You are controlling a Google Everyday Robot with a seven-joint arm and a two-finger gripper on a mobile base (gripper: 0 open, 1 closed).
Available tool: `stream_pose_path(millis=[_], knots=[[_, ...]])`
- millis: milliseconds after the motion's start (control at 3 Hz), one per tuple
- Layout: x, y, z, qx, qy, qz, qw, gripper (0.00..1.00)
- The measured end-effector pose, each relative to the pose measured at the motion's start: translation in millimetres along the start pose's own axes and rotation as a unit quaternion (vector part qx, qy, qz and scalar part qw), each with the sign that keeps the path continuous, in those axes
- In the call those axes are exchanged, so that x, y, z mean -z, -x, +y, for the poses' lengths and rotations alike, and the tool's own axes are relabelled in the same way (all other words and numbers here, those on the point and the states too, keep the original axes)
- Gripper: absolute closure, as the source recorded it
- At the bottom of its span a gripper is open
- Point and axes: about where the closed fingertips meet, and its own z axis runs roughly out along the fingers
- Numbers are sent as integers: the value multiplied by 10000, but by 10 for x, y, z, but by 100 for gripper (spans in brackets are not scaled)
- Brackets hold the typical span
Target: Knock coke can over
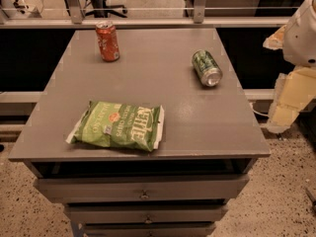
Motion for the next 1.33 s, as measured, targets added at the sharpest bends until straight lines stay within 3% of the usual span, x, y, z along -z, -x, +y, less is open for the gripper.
stream_pose_path(millis=[333,667,1000,1333], knots=[[0,0,0,0,-1,0,10000,0],[-209,291,-181,-102,53,-412,9991,0],[-527,798,-540,-386,68,-1075,9934,0],[-802,1343,-909,-789,42,-1808,9803,0]])
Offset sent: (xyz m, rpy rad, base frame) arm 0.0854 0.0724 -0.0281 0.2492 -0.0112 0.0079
